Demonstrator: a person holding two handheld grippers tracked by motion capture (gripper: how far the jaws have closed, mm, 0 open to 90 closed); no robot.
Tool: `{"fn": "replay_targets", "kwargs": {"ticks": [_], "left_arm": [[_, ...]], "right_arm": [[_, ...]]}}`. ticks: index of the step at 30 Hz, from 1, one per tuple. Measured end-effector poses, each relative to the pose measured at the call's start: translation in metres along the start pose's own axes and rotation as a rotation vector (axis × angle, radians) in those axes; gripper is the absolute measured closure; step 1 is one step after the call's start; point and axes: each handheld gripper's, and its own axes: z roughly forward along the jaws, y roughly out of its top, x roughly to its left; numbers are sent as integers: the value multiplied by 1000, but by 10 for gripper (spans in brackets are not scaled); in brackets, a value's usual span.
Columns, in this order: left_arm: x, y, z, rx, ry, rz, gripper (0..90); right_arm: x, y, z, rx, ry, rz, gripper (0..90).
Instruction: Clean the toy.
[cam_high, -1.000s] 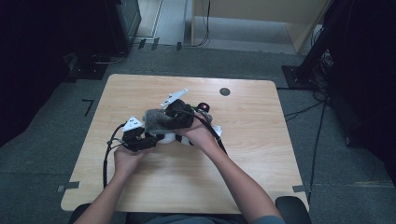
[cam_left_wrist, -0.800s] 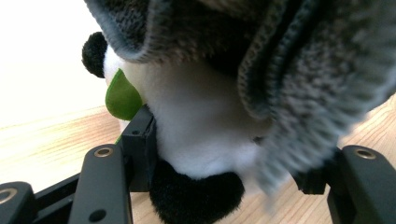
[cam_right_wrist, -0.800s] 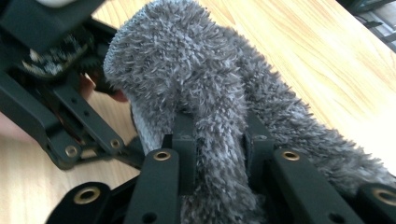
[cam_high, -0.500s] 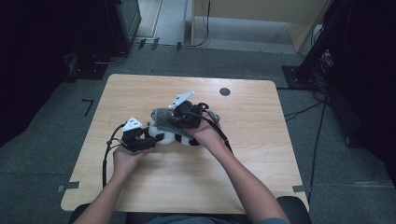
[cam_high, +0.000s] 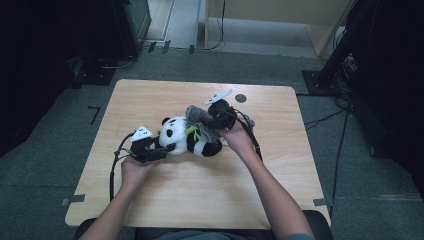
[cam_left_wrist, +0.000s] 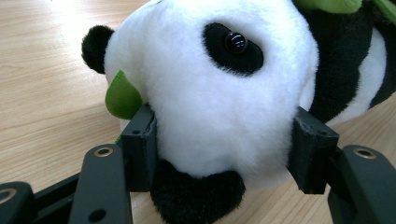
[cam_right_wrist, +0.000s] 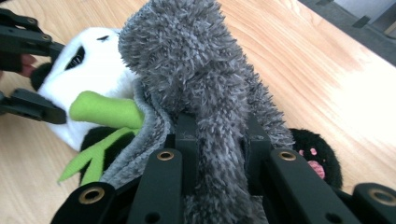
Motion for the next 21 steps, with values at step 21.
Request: {"fn": "replay_targets", "kwargs": {"ticks": [21], "left_arm": [[-2,4,-1,5,4,-33,355]], "right_arm": [[71,41,25,16,148,-91,742]]}}
